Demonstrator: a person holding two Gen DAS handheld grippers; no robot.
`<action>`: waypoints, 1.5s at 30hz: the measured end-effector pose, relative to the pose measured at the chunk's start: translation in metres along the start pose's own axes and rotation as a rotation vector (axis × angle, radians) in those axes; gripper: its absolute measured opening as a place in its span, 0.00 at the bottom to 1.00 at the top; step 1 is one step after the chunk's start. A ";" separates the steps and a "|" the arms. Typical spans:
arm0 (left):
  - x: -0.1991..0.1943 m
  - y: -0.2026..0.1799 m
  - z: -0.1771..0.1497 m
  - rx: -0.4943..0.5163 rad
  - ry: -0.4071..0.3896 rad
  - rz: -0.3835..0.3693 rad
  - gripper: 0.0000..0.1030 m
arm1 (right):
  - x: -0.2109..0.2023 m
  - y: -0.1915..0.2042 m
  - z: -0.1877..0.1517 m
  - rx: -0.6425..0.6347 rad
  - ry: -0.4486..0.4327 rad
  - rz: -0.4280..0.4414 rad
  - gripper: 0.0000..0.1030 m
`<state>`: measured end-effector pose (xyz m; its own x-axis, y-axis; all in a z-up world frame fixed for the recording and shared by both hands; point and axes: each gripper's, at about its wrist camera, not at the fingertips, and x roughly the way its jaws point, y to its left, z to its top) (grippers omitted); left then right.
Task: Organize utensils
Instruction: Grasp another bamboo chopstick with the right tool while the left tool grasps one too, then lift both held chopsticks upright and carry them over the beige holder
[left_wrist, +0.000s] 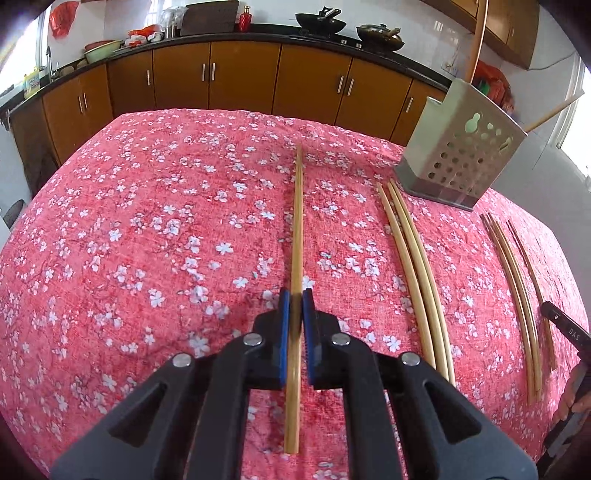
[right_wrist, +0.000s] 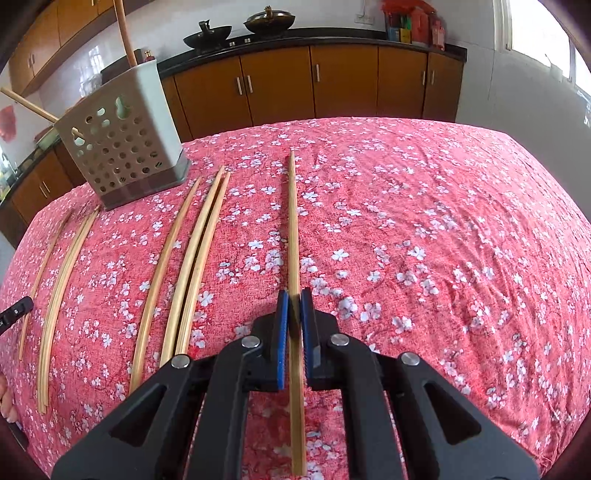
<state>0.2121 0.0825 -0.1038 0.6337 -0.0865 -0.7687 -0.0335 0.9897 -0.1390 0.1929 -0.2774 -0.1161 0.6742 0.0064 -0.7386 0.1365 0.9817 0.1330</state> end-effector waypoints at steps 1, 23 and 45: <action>0.000 0.000 0.000 0.001 0.000 0.001 0.09 | 0.000 0.000 0.000 0.000 0.000 0.000 0.08; -0.001 -0.001 0.000 0.004 0.002 0.009 0.09 | -0.003 0.000 0.007 0.010 0.010 0.009 0.08; -0.017 -0.012 -0.021 0.074 0.011 0.051 0.08 | -0.029 -0.004 0.001 0.003 0.020 0.020 0.07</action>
<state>0.1854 0.0702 -0.1018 0.6240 -0.0363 -0.7806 -0.0085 0.9985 -0.0532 0.1737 -0.2818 -0.0947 0.6620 0.0294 -0.7489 0.1255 0.9808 0.1494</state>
